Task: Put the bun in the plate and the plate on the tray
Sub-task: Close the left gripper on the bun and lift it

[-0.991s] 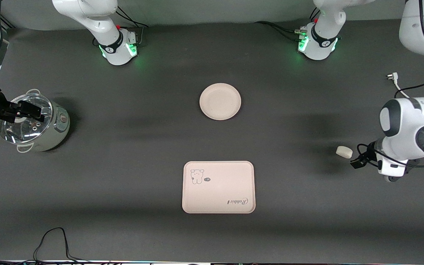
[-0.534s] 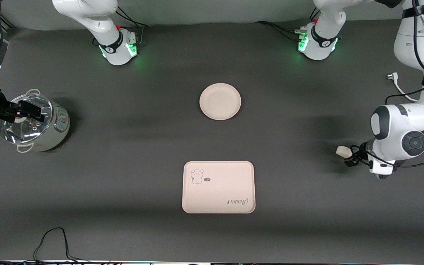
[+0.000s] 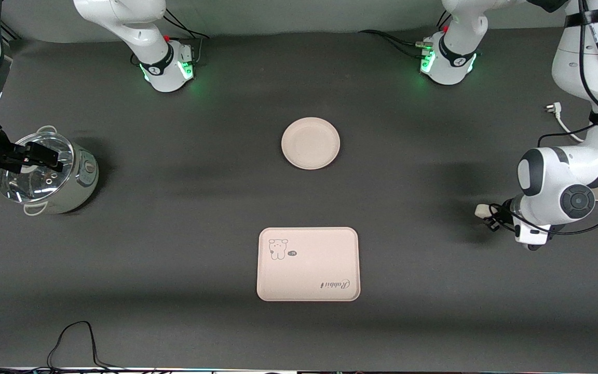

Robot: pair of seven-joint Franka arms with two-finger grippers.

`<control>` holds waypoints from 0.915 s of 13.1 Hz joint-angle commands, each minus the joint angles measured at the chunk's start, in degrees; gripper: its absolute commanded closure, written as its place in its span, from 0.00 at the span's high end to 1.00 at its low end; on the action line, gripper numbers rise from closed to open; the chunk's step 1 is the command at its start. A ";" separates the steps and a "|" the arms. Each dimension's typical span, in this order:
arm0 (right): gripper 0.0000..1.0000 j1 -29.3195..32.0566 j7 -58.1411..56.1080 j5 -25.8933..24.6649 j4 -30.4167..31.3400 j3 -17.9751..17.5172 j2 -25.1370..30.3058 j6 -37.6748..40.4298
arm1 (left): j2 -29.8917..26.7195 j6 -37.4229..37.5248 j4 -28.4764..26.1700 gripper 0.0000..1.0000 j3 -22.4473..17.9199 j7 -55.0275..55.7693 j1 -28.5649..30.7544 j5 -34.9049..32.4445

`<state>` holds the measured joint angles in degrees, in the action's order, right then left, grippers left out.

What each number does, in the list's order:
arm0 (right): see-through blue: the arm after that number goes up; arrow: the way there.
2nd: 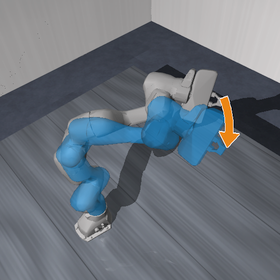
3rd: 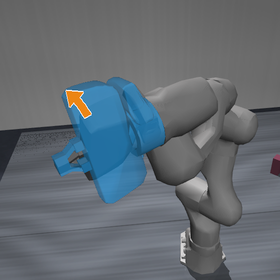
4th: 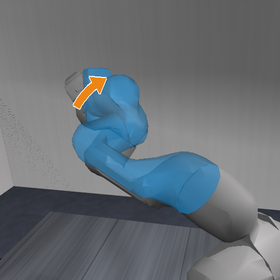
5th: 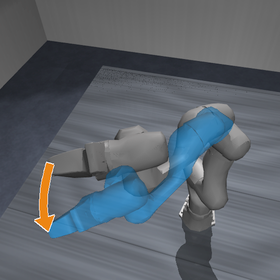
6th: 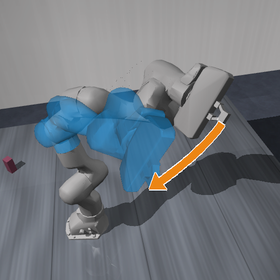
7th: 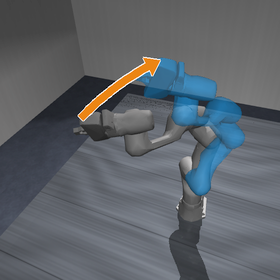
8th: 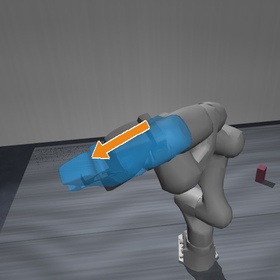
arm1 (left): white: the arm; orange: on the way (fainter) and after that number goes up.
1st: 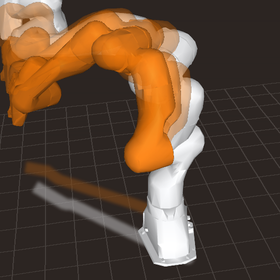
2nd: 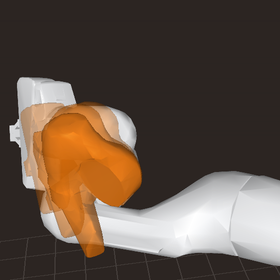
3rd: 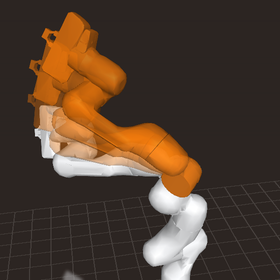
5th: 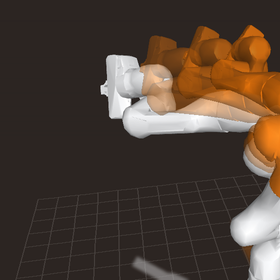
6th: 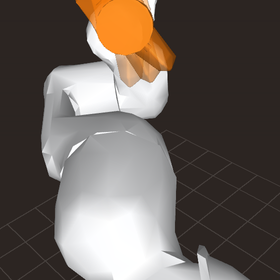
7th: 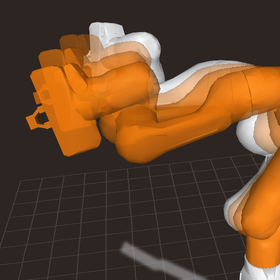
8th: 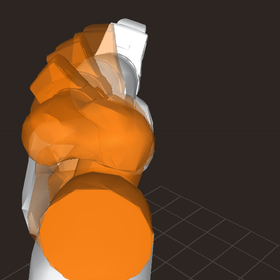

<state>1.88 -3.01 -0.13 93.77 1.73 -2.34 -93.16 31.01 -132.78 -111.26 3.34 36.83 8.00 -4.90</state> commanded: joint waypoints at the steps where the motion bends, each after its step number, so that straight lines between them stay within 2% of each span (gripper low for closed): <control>1: 1.00 -0.91 1.25 -0.75 0.63 0.55 0.84 0.61 | -1.65 1.73 -0.45 0.21 0.61 -2.18 -0.96 0.42; 5: 1.00 -0.91 1.17 -0.75 0.63 0.55 0.84 0.61 | -7.35 9.71 0.60 0.23 5.52 -3.08 -1.14 0.42; 6: 1.00 -0.91 1.25 -0.75 0.63 0.55 0.93 0.61 | -9.11 13.30 1.73 0.29 7.63 -2.56 -1.40 0.33; 7: 1.00 -0.91 1.17 -0.75 0.63 0.55 0.93 0.61 | -10.86 17.08 2.79 0.30 9.65 -1.94 -2.45 0.42; 9: 1.00 -0.91 1.17 -0.75 0.72 0.55 1.02 0.61 | -14.56 18.87 2.72 0.30 11.86 0.16 -6.83 0.42; 12: 1.00 -0.91 1.25 -0.75 0.72 0.55 1.10 0.61 | -16.42 17.48 3.15 0.30 13.01 7.70 -18.41 0.50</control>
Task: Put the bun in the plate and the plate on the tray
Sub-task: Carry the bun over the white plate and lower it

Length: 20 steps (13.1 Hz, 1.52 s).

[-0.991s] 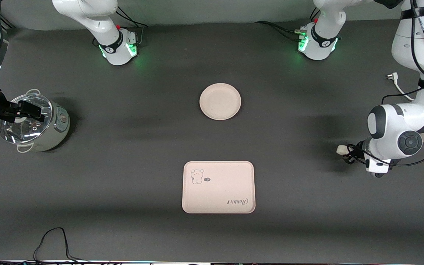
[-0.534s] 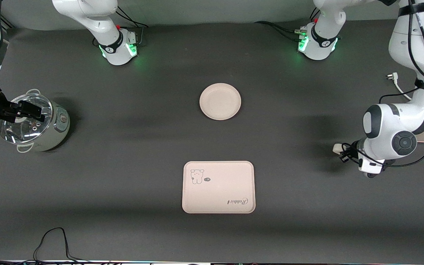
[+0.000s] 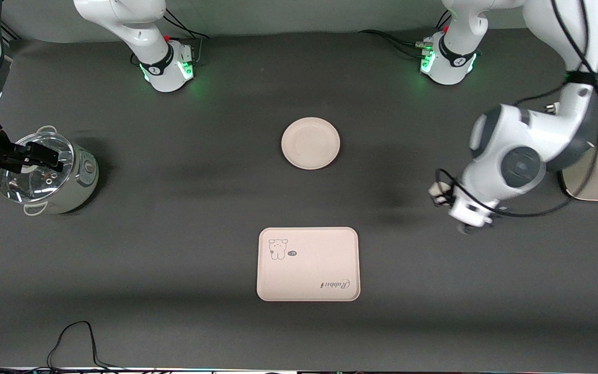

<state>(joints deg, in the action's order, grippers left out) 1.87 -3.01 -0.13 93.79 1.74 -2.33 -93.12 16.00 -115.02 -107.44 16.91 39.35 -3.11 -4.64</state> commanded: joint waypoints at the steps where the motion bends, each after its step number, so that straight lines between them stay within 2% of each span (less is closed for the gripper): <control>1: 1.00 -0.91 1.25 -0.75 0.78 0.55 1.28 0.57 | -1.32 -1.77 -0.40 0.29 -0.56 8.17 -11.53 0.16; 4: 1.00 -0.91 1.25 -0.75 0.78 0.55 1.37 0.57 | 0.43 -6.95 -0.49 0.30 -0.39 17.31 -20.42 1.03; 7: 1.00 -0.91 1.25 -0.75 0.87 0.55 1.37 0.57 | 4.90 -14.15 -0.58 0.29 -0.38 26.54 -27.98 2.35; 9: 1.00 -0.91 1.25 -0.75 0.87 0.55 1.37 0.57 | 7.98 -16.37 -0.58 0.30 -0.56 29.37 -31.85 1.56; 12: 1.00 -1.00 1.25 -0.75 0.87 0.55 1.37 0.57 | 12.99 -18.91 -0.49 0.30 -0.56 34.63 -34.24 -3.08; 14: 1.00 -1.00 1.25 -0.75 0.87 0.55 1.37 0.57 | 14.67 -19.89 -0.49 0.30 -0.47 36.23 -34.86 -3.62; 17: 1.00 -0.99 1.25 -0.75 1.13 0.55 1.37 0.57 | 15.81 -19.63 -0.66 0.43 -0.56 36.50 -35.56 -3.62; 18: 1.00 -1.00 1.25 -0.75 1.13 0.55 1.37 0.57 | 15.82 -19.36 -0.66 0.50 -0.56 37.28 -35.56 -3.62; 19: 1.00 -1.00 1.25 -0.75 1.13 0.55 1.37 0.57 | 15.91 -19.36 -0.66 0.51 -0.56 37.55 -35.65 -3.62; 20: 1.00 -1.00 1.25 -0.75 1.13 0.55 1.37 0.57 | 15.91 -19.54 -0.75 0.59 -0.56 37.55 -35.74 -3.62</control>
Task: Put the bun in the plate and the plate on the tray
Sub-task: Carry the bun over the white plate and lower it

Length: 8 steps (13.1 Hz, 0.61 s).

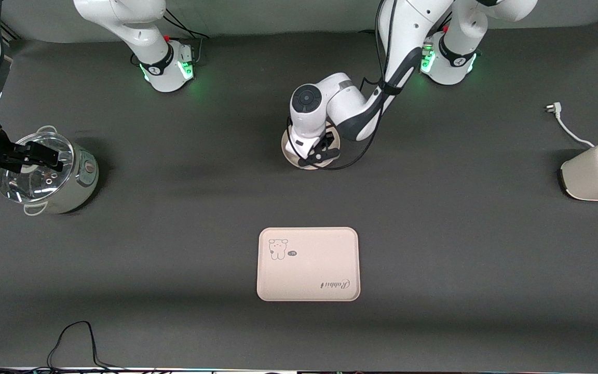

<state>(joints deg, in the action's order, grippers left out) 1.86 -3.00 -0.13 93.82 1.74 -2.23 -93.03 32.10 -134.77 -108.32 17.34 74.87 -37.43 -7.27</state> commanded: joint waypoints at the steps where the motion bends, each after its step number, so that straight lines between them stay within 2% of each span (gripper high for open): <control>1: 1.00 -0.98 1.24 -0.75 1.10 0.54 1.27 0.39 | -0.11 0.30 0.12 0.71 -0.99 2.12 -1.68 -0.99; 2: 1.00 -0.98 1.24 -0.75 1.10 0.54 1.27 0.48 | -0.20 0.30 0.04 0.79 -0.99 2.04 -1.68 -1.08; 3: 1.00 -0.98 1.24 -0.75 1.10 0.54 1.27 0.48 | -0.20 0.47 0.12 0.97 -1.07 2.04 -1.59 -1.08; 6: 1.00 -0.98 1.24 -0.75 1.10 0.54 1.27 0.48 | -1.60 2.04 0.65 1.00 -1.08 1.42 -0.89 -1.08; 8: 1.00 -0.98 1.24 -0.75 1.19 0.54 1.27 0.48 | -3.35 7.82 4.05 1.00 -1.60 -1.02 -0.45 -2.21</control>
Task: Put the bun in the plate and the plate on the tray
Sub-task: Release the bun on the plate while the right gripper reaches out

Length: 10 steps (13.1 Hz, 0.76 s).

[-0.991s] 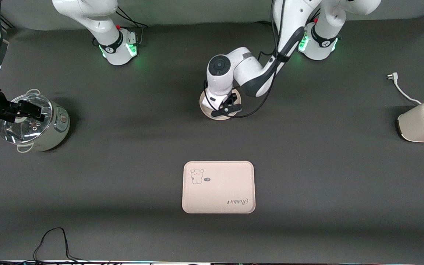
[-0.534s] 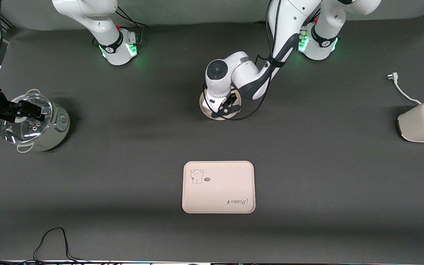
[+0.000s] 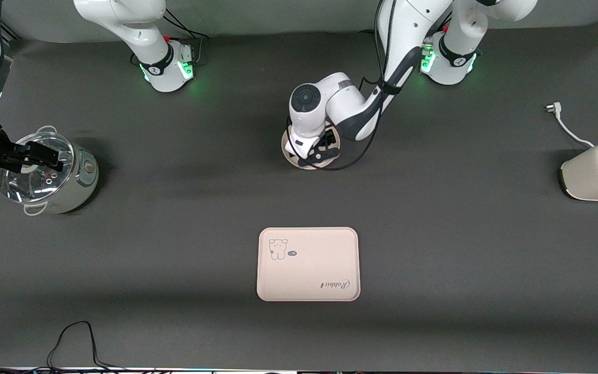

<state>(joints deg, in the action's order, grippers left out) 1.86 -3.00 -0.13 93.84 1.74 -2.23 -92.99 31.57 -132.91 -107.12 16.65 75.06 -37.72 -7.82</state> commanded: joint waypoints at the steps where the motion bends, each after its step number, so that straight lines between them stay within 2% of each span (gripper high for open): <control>1: 1.00 -0.98 1.24 -0.75 1.17 0.54 1.27 0.44 | -4.13 11.21 5.32 1.00 -1.00 -4.37 0.80 -2.20; 4: 1.00 -0.98 1.33 -0.58 2.13 0.54 1.88 0.35 | -8.61 21.62 10.70 1.00 -0.82 -15.17 6.15 -1.77; 8: 1.00 -2.55 4.56 -0.40 4.58 0.28 4.25 0.35 | -17.92 26.63 10.62 0.99 -0.91 -34.06 17.13 -1.59; 10: 1.00 -5.71 8.60 2.30 7.13 0.37 6.79 0.26 | -22.40 29.45 10.70 0.99 -0.91 -43.46 24.24 -1.59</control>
<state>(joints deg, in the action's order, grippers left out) -0.50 0.90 0.46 96.68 1.73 0.06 -92.56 14.02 -106.16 -95.31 15.16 40.12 -19.23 -9.44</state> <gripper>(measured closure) 0.000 0.013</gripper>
